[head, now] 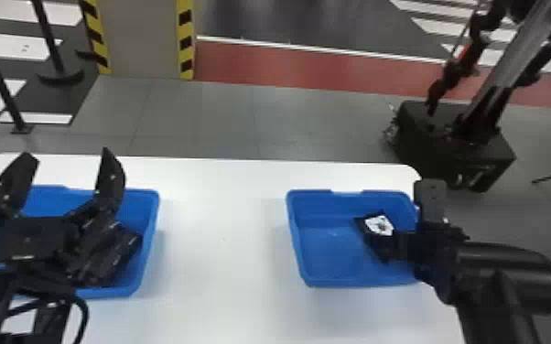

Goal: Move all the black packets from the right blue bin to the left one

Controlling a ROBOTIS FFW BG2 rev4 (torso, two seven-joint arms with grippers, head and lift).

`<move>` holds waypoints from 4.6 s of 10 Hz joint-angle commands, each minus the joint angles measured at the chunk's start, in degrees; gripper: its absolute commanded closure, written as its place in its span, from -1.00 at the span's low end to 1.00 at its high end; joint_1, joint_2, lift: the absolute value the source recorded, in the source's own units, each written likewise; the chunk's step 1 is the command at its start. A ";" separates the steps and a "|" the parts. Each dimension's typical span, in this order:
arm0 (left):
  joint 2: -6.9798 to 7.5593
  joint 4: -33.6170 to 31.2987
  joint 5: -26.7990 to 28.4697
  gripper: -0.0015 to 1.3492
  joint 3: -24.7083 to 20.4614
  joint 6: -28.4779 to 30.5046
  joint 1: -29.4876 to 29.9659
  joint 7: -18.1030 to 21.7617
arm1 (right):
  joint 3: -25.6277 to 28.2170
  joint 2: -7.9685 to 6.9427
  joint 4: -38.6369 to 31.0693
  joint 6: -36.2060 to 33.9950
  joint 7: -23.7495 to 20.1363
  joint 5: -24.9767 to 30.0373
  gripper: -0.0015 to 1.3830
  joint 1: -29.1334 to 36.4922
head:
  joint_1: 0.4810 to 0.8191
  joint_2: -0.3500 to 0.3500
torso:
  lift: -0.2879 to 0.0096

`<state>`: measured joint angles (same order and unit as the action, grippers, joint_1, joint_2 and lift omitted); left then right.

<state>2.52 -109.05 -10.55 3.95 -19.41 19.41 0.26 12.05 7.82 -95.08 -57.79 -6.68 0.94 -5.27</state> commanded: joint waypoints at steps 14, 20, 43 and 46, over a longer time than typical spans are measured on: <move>-0.06 0.00 -2.11 -0.86 -0.17 0.85 0.70 0.35 | 0.17 0.53 -2.44 9.14 0.97 -6.83 0.68 6.53 | 0.27 -0.51 | 0.20; 0.02 -8.58 -7.91 -0.86 0.27 14.91 2.53 0.62 | -0.44 -0.96 -24.80 28.27 -7.03 -9.38 0.68 18.77 | 0.27 -0.35 | 0.20; -0.33 -14.77 -11.87 0.81 -0.17 39.38 -3.24 8.88 | -34.11 1.85 -12.99 27.98 -21.44 -26.87 0.68 1.61 | 0.27 0.64 | 0.20; -0.50 -14.77 -11.87 0.81 -0.79 35.58 -2.82 8.79 | -34.11 1.76 -11.86 30.23 -21.44 -27.49 0.59 1.75 | 0.26 0.65 | 0.20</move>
<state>2.08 -123.80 -22.42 3.28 16.82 16.57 9.01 -22.06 9.57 -107.29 -28.26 -28.14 -26.28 -3.54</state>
